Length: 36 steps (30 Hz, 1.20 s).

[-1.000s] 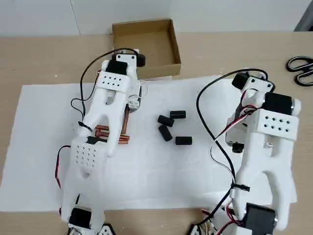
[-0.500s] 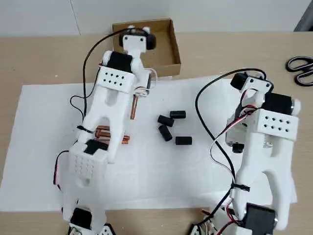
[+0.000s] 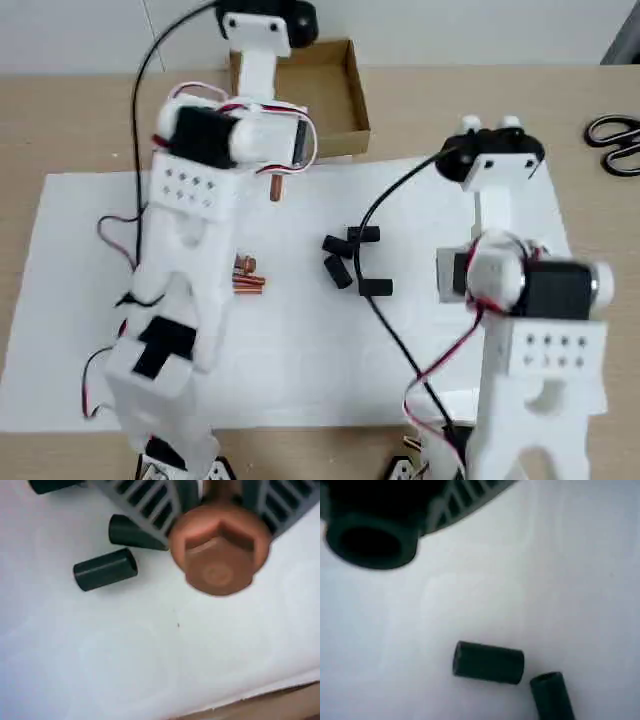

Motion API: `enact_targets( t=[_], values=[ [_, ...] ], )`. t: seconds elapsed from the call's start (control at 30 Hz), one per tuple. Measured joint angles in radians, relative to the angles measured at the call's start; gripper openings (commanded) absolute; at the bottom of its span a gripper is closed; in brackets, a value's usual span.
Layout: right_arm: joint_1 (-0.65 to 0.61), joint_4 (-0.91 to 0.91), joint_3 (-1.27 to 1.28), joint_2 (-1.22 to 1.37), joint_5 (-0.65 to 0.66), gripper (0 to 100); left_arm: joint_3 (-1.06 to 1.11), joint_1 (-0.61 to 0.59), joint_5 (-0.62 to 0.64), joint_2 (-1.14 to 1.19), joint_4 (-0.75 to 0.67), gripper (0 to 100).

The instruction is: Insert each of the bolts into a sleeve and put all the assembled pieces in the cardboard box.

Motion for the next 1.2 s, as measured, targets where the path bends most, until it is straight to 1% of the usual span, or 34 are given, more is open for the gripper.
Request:
enact_targets(
  t=[0.13, 0.27, 0.37, 0.5, 0.6, 0.67, 0.93, 1.0, 1.1, 1.2],
  values=[
    [-0.009, 0.002, 0.121, -0.135, 0.0, 0.2, 0.14, 0.011, 0.003, -0.144, 0.0, 1],
    [-0.014, -0.003, 0.222, -0.293, -0.02, 0.2, 0.37, 0.015, 0.078, -0.342, 0.0, 1],
    [-0.014, -0.04, 0.282, -0.425, -0.046, 0.2, 0.534, 0.015, 0.1, -0.523, 0.0, 1],
    [-0.098, -0.107, 0.397, -0.595, -0.06, 0.2, 0.764, 0.015, 0.144, -0.747, -0.049, 1],
    [-0.192, -0.176, 0.503, -0.712, -0.06, 0.2, 0.945, 0.015, 0.184, -0.896, -0.157, 1],
    [-0.253, -0.236, 0.58, -0.76, -0.06, 0.3, 1.074, 0.015, 0.203, -0.99, -0.256, 1],
    [-0.465, -0.454, 0.804, -0.899, -0.06, 0.3, 1.556, 0.015, 0.255, -1.324, -0.712, 1],
    [-0.494, -0.5, 0.847, -0.914, -0.078, 0.3, 1.663, 0.015, 0.255, -1.404, -0.806, 1],
    [-0.525, -0.559, 0.905, -0.936, -0.118, 0.3, 1.783, 0.015, 0.255, -1.514, -0.893, 1],
    [-0.578, -0.615, 0.964, -0.956, -0.127, 0.3, 1.872, 0.015, 0.255, -1.622, -0.936, 1]
  ],
)
